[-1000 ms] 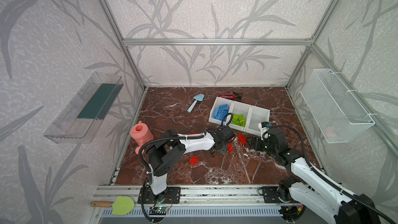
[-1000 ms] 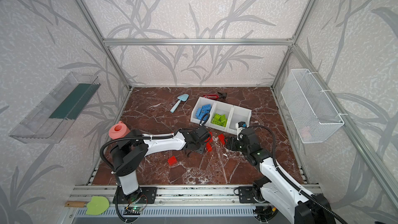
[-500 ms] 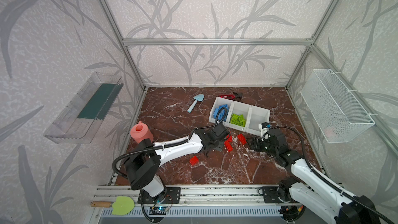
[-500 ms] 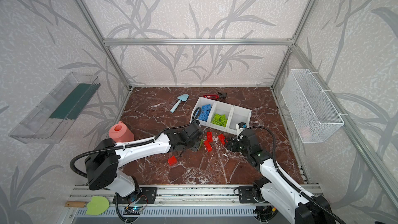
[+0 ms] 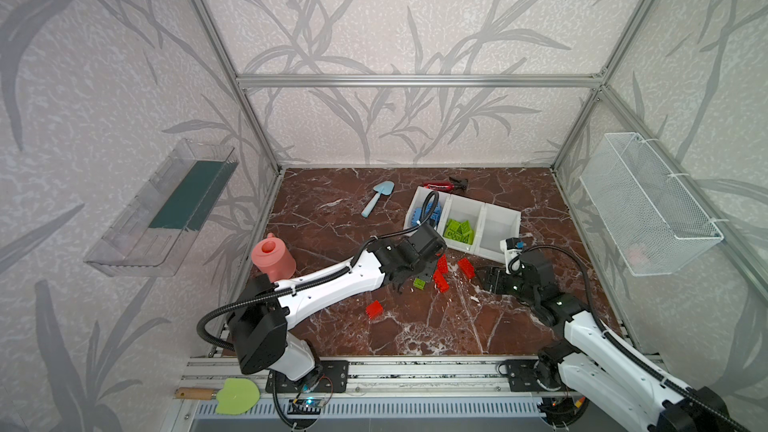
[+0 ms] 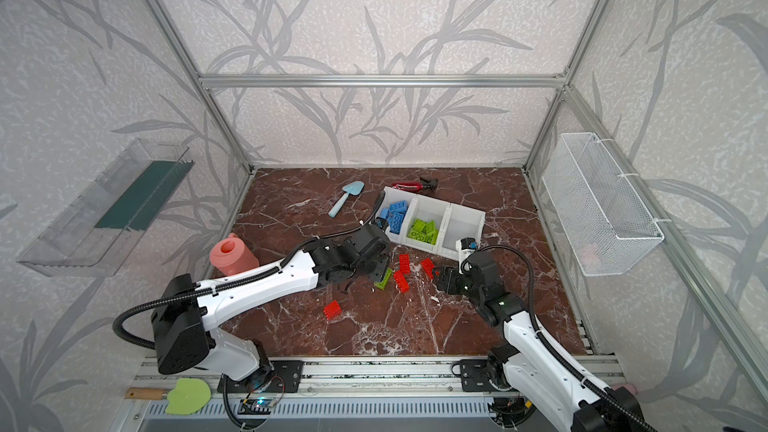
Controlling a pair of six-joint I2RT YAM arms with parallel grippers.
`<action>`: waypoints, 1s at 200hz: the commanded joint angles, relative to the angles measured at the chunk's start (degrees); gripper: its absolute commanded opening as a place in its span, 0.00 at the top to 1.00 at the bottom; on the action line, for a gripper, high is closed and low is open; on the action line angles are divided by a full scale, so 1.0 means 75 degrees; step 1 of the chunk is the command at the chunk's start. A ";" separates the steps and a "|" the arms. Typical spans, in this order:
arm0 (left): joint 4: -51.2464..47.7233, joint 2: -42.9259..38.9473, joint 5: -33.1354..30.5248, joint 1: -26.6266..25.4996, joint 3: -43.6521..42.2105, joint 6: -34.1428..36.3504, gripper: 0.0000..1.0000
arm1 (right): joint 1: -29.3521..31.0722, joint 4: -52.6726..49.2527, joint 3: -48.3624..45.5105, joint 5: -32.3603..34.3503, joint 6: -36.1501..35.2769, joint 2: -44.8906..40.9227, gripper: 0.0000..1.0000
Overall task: Sort the legos into containers by color
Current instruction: 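Close the left gripper on the lime-green brick beside the red bricks and lift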
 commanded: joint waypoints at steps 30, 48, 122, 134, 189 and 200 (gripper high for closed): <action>0.0382 0.0881 0.0924 -0.0011 -0.0662 0.0396 0.24 | 0.0036 0.0176 -0.0119 -0.0171 -0.0111 -0.0068 0.24; 0.0598 0.1158 0.0927 -0.0005 -0.0804 0.0366 0.24 | 0.0042 0.0217 -0.0119 -0.0214 -0.0105 -0.0027 0.24; 0.0897 0.2244 0.0720 0.0087 -0.0718 0.0408 0.35 | 0.0036 0.0273 -0.0143 -0.0224 -0.0102 0.0026 0.24; 0.0905 0.2311 0.0662 0.0125 -0.0682 0.0412 0.37 | 0.0037 0.0282 -0.0143 -0.0224 -0.0099 0.0058 0.24; 0.0754 0.2585 0.0049 0.0171 -0.0460 0.0375 0.55 | 0.0036 0.0329 -0.0147 -0.0224 -0.0114 0.0114 0.24; 0.0758 0.2588 0.0029 0.0171 -0.0449 0.0383 0.59 | 0.0036 0.0329 -0.0143 -0.0224 -0.0114 0.0126 0.24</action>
